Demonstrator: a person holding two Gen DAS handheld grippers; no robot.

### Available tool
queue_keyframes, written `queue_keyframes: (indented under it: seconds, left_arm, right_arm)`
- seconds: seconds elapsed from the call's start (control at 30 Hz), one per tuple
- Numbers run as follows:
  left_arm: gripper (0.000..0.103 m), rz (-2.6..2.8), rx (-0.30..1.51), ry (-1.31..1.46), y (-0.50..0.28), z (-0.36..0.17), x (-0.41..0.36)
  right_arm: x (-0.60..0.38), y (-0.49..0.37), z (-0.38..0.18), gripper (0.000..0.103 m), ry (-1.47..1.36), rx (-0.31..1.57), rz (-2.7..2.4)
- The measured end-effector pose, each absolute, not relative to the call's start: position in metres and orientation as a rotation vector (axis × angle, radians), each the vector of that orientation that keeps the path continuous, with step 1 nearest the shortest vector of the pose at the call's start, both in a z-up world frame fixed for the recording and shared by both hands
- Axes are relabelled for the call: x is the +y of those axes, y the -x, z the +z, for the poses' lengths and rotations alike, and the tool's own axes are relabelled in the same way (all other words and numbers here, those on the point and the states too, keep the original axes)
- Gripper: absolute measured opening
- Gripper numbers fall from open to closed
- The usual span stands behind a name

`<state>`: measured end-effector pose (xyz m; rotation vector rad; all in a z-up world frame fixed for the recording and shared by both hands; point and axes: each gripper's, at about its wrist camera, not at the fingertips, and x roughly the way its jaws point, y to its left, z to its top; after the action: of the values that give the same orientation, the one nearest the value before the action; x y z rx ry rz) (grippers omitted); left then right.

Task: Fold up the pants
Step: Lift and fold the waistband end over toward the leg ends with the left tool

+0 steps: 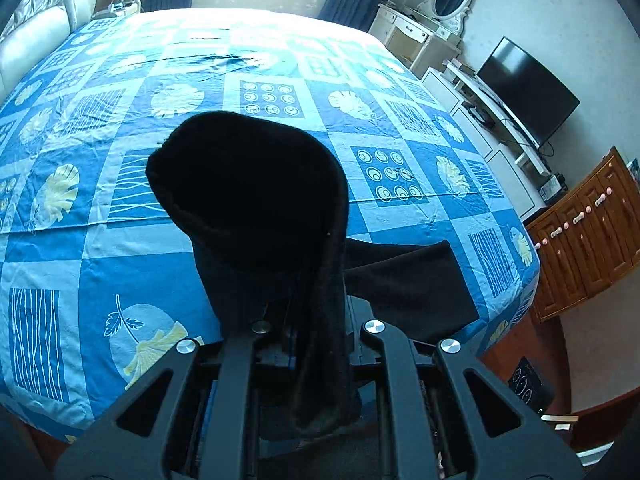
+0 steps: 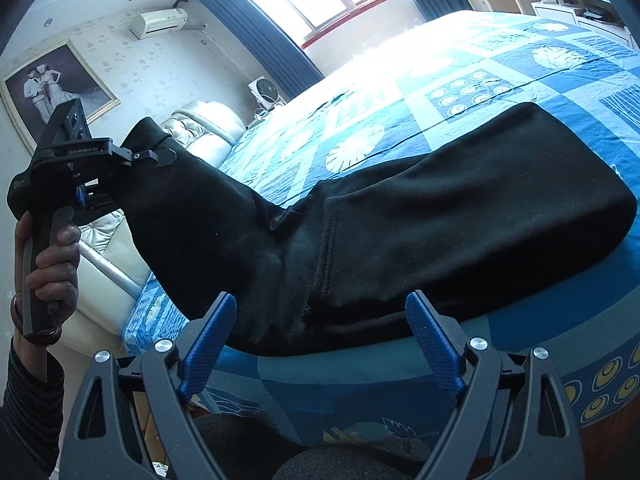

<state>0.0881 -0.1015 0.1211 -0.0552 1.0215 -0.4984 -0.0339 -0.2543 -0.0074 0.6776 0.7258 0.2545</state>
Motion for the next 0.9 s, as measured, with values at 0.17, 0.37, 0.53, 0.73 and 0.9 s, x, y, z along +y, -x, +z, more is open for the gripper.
queue_keyframes:
  seconds: [0.17, 0.37, 0.53, 0.73, 0.9]
  left_arm:
    - [0.013, -0.508, 1.023, -0.129, -0.084, 0.108, -0.182]
    - [0.013, -0.500, 1.064, -0.257, -0.086, 0.069, -0.256]
    - [0.013, -0.485, 1.092, -0.347, -0.082, 0.035, -0.299]
    - [0.013, -0.472, 1.126, -0.405, -0.077, 0.002, -0.332]
    - [0.013, -0.446, 1.108, -0.443, -0.074, -0.012, -0.341]
  right_arm:
    - [-0.277, 0.048, -0.017, 0.086, -0.741, 0.717, 0.219]
    - [-0.305, 0.064, -0.026, 0.086, -0.805, 0.695, 0.169]
    - [-0.324, 0.071, -0.035, 0.086, -0.851, 0.680, 0.126]
    - [-0.343, 0.078, -0.047, 0.086, -0.909, 0.665, 0.093]
    - [-0.352, 0.084, -0.052, 0.086, -0.942, 0.657, 0.063]
